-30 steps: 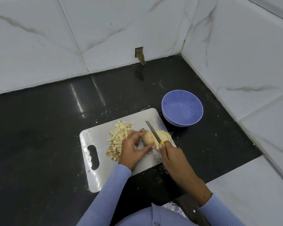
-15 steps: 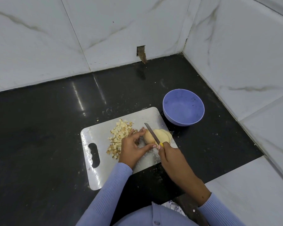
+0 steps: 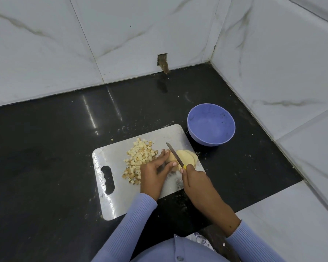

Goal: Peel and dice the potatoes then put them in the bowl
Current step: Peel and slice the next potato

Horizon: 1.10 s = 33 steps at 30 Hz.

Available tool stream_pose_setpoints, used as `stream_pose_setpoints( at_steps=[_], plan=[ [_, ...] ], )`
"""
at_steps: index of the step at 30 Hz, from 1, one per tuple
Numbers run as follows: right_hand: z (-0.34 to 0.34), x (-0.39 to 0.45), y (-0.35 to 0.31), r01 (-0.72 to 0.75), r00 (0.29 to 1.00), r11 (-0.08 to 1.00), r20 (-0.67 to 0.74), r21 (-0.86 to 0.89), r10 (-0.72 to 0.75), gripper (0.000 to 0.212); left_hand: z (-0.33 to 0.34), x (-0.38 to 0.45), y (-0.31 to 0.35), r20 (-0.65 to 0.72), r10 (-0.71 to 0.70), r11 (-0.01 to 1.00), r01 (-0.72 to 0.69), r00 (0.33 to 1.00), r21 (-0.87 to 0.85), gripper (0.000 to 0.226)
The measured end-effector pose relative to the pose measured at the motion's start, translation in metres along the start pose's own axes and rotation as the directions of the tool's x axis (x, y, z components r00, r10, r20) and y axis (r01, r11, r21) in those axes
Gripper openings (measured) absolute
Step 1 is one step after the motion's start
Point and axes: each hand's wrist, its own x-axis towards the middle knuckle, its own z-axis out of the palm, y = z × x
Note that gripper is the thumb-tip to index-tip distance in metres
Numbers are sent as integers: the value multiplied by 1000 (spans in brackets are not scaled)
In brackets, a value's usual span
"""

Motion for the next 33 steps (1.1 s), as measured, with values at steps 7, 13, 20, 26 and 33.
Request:
stream_pose_setpoints(
  at_steps=[7,13,20,26,33],
  plan=[
    [-2,0,-4,1,1000,1000,-8,-25,-2,33,16,-2,0,-137,-194,930,138,971,-342,36],
    [1,-6,1,-19,1000,998,-7,-63,19,35,21,-3,2,-135,-237,887,158,962,-435,34],
    [-1,5,-9,-51,998,999,30,-15,52,32,22,-3,0,-124,-228,888,154,966,-434,34],
    [4,1,-7,-60,994,998,92,7,59,29,22,-3,-2,-158,-255,878,159,954,-452,33],
    [9,13,-13,-140,978,990,155,14,136,16,22,-2,-2,-133,-269,877,185,954,-445,36]
  ],
)
